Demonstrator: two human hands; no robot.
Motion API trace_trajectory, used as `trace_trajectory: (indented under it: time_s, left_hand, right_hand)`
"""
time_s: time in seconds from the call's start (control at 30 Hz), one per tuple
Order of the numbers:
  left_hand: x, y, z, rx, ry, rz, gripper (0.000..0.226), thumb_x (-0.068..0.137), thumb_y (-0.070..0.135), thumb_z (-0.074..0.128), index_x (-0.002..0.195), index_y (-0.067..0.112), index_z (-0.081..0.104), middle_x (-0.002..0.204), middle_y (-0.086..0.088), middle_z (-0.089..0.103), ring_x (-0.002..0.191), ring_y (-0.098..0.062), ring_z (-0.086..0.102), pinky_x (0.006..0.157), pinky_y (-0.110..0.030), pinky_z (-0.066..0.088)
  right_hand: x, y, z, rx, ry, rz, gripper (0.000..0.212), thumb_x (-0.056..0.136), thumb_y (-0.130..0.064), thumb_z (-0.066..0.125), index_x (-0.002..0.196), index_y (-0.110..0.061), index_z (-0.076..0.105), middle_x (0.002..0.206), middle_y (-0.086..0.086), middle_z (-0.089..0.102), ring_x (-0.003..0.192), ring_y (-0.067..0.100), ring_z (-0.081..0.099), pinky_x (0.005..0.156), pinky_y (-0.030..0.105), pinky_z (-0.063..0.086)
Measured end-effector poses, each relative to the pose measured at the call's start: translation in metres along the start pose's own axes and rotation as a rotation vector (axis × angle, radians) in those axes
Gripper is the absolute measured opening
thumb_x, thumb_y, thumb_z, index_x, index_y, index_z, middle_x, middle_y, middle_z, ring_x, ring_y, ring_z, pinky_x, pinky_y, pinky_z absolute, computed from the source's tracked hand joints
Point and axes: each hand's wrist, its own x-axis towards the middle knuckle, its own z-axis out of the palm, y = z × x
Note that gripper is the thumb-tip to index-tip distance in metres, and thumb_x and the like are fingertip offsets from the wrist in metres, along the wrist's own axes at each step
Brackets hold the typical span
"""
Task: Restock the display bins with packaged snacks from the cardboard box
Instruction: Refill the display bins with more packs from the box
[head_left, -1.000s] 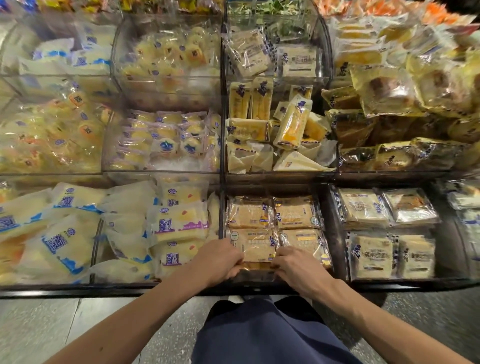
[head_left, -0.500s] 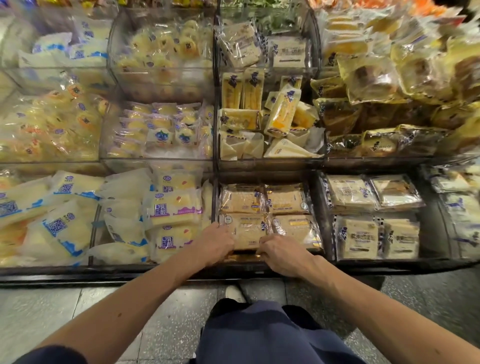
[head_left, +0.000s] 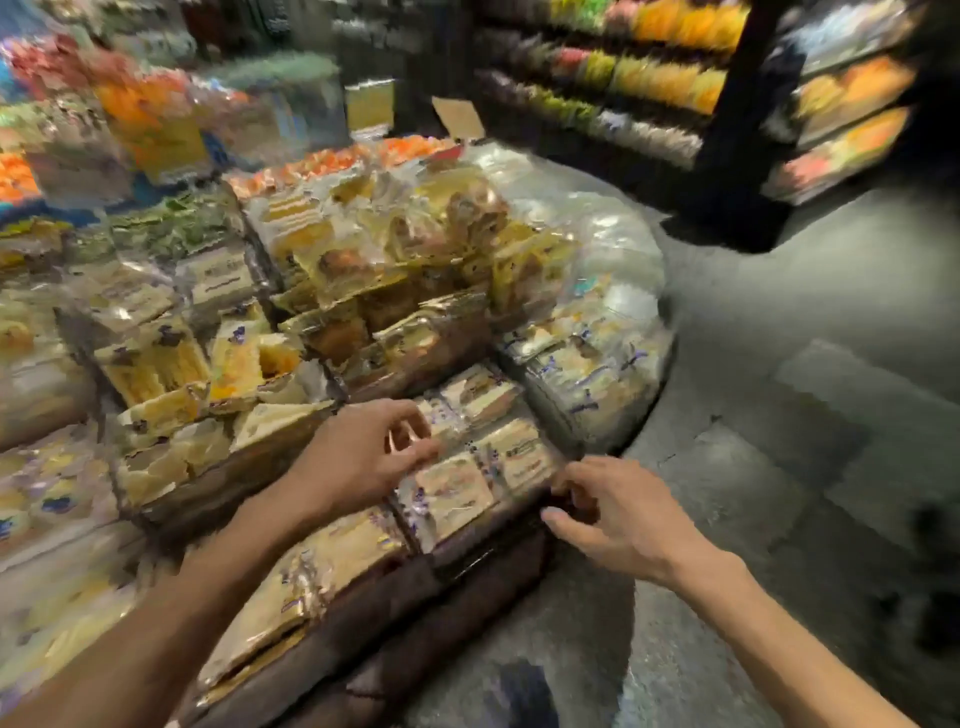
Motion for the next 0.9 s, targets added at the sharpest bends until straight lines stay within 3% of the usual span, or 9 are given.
trace_trajectory:
  time_s: [0.13, 0.2, 0.27, 0.37, 0.43, 0.47, 0.6, 0.8, 0.9]
  left_hand:
    - [0.058, 0.154, 0.061, -0.076, -0.074, 0.378, 0.025, 0.087, 0.053, 0.064, 0.083, 0.029, 0.067, 0.074, 0.017, 0.061, 0.074, 0.003, 0.057, 0.064, -0.013, 0.042]
    - [0.073, 0.211, 0.100, -0.093, -0.142, 0.464, 0.025, 0.086, 0.052, 0.068, 0.075, 0.031, 0.063, 0.061, 0.016, 0.058, 0.065, 0.003, 0.054, 0.058, -0.014, 0.037]
    - [0.090, 0.280, 0.152, -0.114, -0.283, 0.571, 0.032, 0.086, 0.053, 0.067, 0.067, 0.030, 0.056, 0.054, 0.016, 0.055, 0.055, -0.002, 0.050, 0.053, -0.018, 0.033]
    - [0.113, 0.368, 0.224, -0.054, -0.470, 0.702, 0.037, 0.088, 0.058, 0.063, 0.067, 0.028, 0.054, 0.060, 0.031, 0.054, 0.054, -0.002, 0.048, 0.054, -0.019, 0.033]
    - [0.130, 0.423, 0.269, -0.048, -0.558, 0.790, 0.025, 0.087, 0.059, 0.063, 0.071, 0.041, 0.056, 0.063, 0.034, 0.054, 0.055, -0.001, 0.048, 0.056, -0.019, 0.034]
    - [0.138, 0.448, 0.290, -0.054, -0.595, 0.808, 0.023, 0.087, 0.057, 0.064, 0.070, 0.045, 0.055, 0.061, 0.030, 0.055, 0.055, -0.002, 0.048, 0.055, -0.019, 0.033]
    - [0.172, 0.544, 0.366, -0.071, -0.712, 0.836, 0.034, 0.087, 0.053, 0.065, 0.071, 0.024, 0.057, 0.059, 0.009, 0.057, 0.058, -0.004, 0.049, 0.055, -0.019, 0.034]
    - [0.243, 0.661, 0.474, -0.077, -0.953, 0.788, 0.019, 0.090, 0.042, 0.066, 0.088, 0.023, 0.067, 0.082, 0.010, 0.066, 0.077, -0.005, 0.060, 0.064, -0.017, 0.043]
    - [0.280, 0.713, 0.526, -0.035, -1.032, 0.752, 0.018, 0.091, 0.039, 0.066, 0.100, 0.024, 0.068, 0.099, 0.006, 0.070, 0.090, -0.008, 0.062, 0.080, -0.023, 0.051]
  right_hand:
    - [-0.099, 0.070, -0.040, 0.050, 0.199, 0.314, 0.048, 0.074, -0.071, 0.035, 0.087, -0.032, 0.059, 0.078, -0.015, 0.051, 0.079, 0.010, 0.053, 0.069, 0.024, 0.044]
    - [-0.143, 0.094, -0.050, 0.069, 0.254, 0.480, 0.044, 0.076, -0.069, 0.039, 0.081, -0.029, 0.057, 0.078, -0.013, 0.054, 0.083, 0.014, 0.059, 0.072, 0.031, 0.045]
    - [-0.196, 0.128, -0.059, 0.106, 0.318, 0.683, 0.035, 0.080, -0.065, 0.046, 0.077, -0.030, 0.050, 0.078, -0.012, 0.052, 0.084, 0.011, 0.058, 0.071, 0.025, 0.038]
    - [-0.260, 0.179, -0.072, 0.153, 0.465, 0.972, 0.037, 0.076, -0.069, 0.046, 0.082, -0.033, 0.048, 0.074, -0.014, 0.048, 0.092, 0.008, 0.057, 0.067, 0.016, 0.030]
    - [-0.294, 0.214, -0.083, 0.170, 0.531, 1.143, 0.040, 0.076, -0.070, 0.047, 0.078, -0.030, 0.045, 0.075, -0.014, 0.049, 0.089, 0.003, 0.055, 0.068, 0.014, 0.031]
    - [-0.307, 0.232, -0.087, 0.180, 0.550, 1.221, 0.040, 0.079, -0.067, 0.051, 0.074, -0.028, 0.045, 0.077, -0.013, 0.052, 0.083, 0.001, 0.052, 0.069, 0.014, 0.034]
    - [-0.348, 0.313, -0.106, 0.201, 0.603, 1.426, 0.036, 0.082, -0.061, 0.059, 0.074, -0.027, 0.052, 0.079, -0.007, 0.060, 0.074, 0.001, 0.049, 0.071, 0.018, 0.041]
    - [-0.363, 0.456, -0.147, 0.258, 0.620, 1.628, 0.031, 0.086, -0.054, 0.061, 0.089, -0.022, 0.062, 0.083, -0.009, 0.067, 0.083, 0.006, 0.062, 0.076, 0.025, 0.047]
    - [-0.369, 0.531, -0.164, 0.283, 0.532, 1.661, 0.025, 0.090, -0.048, 0.060, 0.092, -0.024, 0.062, 0.086, -0.010, 0.063, 0.095, 0.014, 0.063, 0.080, 0.029, 0.046]
